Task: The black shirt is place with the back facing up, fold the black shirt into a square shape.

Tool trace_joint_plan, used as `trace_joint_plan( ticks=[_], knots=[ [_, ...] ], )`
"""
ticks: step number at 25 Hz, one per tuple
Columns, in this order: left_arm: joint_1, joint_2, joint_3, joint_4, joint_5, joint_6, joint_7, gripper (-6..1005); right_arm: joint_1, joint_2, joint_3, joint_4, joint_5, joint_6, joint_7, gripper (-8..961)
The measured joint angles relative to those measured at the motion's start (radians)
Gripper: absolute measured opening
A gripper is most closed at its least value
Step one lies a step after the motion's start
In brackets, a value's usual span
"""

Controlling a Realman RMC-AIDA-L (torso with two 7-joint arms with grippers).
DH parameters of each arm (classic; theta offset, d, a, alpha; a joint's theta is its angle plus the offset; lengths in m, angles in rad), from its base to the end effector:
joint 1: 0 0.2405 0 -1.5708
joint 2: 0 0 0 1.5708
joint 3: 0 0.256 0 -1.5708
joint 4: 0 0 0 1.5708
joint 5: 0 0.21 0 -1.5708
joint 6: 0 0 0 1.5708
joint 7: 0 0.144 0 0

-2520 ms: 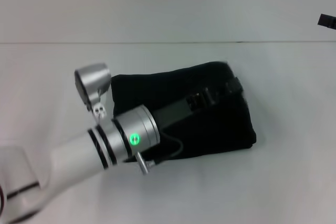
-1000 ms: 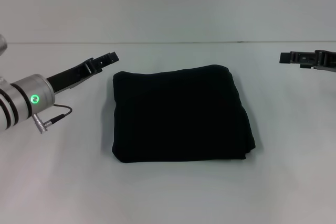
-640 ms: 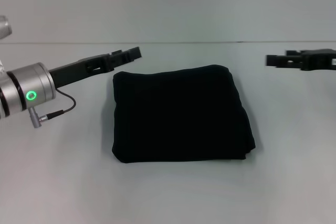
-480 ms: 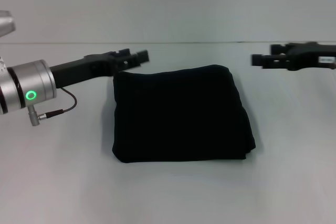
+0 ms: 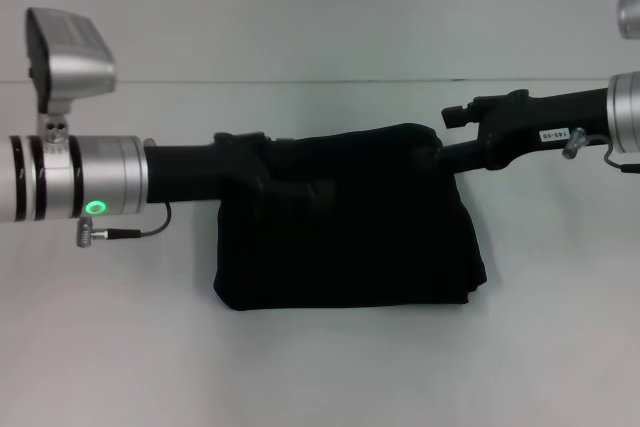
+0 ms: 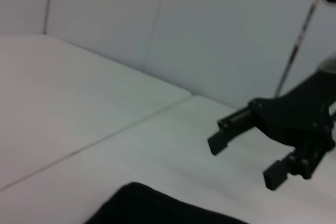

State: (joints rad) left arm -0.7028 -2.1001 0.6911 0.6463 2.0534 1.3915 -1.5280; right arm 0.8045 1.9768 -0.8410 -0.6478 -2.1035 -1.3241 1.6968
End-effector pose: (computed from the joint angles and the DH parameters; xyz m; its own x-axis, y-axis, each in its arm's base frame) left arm -0.2150 0.3836 -0.0133 0.7996 0.3643 0.4773 0.4924 -0.8528 -0.1741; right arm 0.2002 0.4219 0.0189 0.8714 -0.3785 -0.3122 -0.4597 -0.8522 -0.2499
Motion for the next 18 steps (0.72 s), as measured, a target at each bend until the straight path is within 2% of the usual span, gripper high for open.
trace_joint_plan(
  ticks=[7,18],
  knots=[
    [-0.008,-0.005,0.052,0.034,0.072,0.034,-0.002,915,0.003,0.008,-0.035,-0.002,-0.036,0.007,0.031,907],
    [0.005,0.000,0.019,0.068,0.083,0.024,-0.001,915,0.000,0.010,-0.041,-0.001,-0.038,0.010,0.023,907]
  ],
)
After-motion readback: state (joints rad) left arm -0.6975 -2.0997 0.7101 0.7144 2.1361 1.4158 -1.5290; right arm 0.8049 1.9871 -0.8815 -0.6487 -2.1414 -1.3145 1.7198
